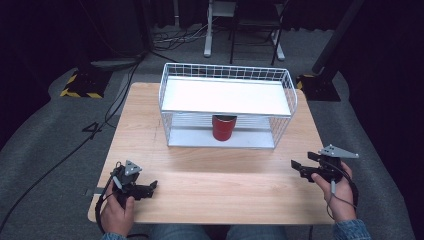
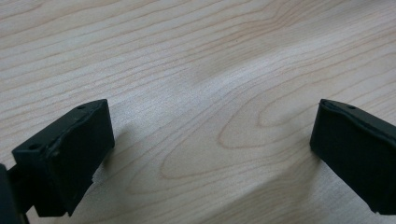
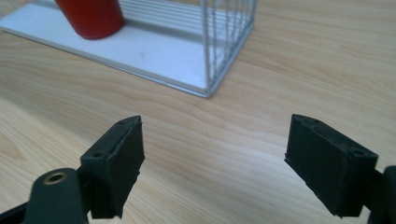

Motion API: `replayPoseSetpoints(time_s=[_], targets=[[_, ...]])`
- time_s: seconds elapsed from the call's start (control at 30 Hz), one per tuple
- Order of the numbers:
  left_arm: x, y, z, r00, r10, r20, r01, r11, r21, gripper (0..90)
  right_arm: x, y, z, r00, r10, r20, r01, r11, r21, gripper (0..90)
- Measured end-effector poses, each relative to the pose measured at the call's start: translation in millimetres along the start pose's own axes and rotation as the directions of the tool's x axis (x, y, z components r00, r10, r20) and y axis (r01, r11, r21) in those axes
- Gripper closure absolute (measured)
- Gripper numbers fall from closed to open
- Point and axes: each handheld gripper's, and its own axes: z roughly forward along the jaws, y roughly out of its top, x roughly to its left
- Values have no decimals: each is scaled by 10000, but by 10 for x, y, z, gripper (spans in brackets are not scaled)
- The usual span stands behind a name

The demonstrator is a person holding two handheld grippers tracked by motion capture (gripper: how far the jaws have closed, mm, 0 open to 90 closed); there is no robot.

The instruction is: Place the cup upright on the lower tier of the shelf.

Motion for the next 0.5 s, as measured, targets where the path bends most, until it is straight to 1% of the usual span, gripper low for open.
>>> replayPoseSetpoints(time_s=[0.1, 0.23, 0.33, 0.37, 0.47, 0.5], targets=[[0, 0, 0, 10000, -1, -1, 1, 10000, -2, 0, -92, -57, 11, 9998, 40, 196, -42, 9999, 126, 174], [0, 0, 0, 10000, 6, 3, -6, 10000, -3, 0, -209, -136, 40, 9988, 166, 458, -185, 9990, 410, 174], [0, 0, 0, 10000, 5, 3, -5, 10000, -2, 0, -281, -200, 66, 9978, 278, 594, -316, 9974, 648, 174], [0, 0, 0, 10000, 4, 4, -4, 10000, -2, 0, -309, -221, 78, 9979, 198, 624, -240, 9974, 683, 174], [0, 0, 0, 10000, 3, 1, -3, 10000, 1, 0, -366, -281, 100, 9973, 276, 678, -339, 9951, 929, 173], [0, 0, 0, 10000, 4, 3, -4, 10000, -3, 0, -390, -303, 109, 9972, 234, 707, -302, 9948, 971, 172]])
